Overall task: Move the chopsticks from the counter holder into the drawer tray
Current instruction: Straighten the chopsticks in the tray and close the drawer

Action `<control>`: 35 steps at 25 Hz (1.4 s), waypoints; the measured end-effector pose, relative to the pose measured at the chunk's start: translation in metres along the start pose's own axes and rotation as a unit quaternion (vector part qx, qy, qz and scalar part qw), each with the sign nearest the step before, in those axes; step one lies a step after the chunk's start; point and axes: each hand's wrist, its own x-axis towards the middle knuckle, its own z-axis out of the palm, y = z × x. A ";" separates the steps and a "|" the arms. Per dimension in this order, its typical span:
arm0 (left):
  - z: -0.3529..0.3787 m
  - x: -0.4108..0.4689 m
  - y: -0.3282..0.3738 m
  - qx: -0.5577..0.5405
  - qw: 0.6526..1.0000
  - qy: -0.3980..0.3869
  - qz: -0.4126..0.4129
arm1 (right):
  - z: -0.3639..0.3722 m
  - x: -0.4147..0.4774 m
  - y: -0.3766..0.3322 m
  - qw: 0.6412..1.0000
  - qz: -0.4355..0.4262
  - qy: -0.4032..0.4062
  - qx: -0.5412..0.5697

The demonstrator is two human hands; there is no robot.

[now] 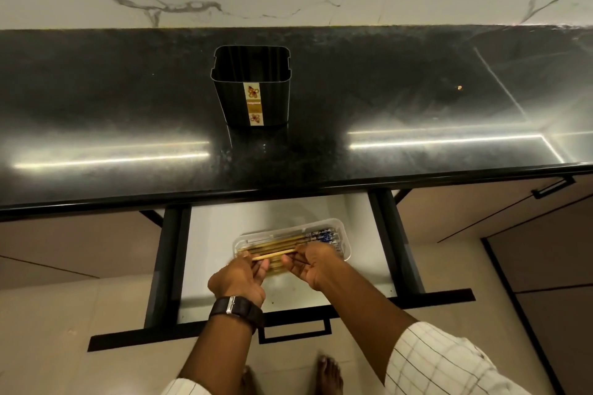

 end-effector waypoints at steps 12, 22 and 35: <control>-0.042 -0.049 0.019 0.051 0.949 -0.297 -0.086 | -0.086 -0.103 0.011 0.973 -0.177 -0.124 -0.078; -0.136 -0.024 -0.041 0.291 0.927 -0.174 -0.161 | -0.109 -0.036 0.116 0.995 0.072 0.000 0.068; -0.079 -0.004 -0.049 0.181 0.973 -0.104 -0.097 | -0.072 -0.005 0.094 0.975 0.092 0.004 0.201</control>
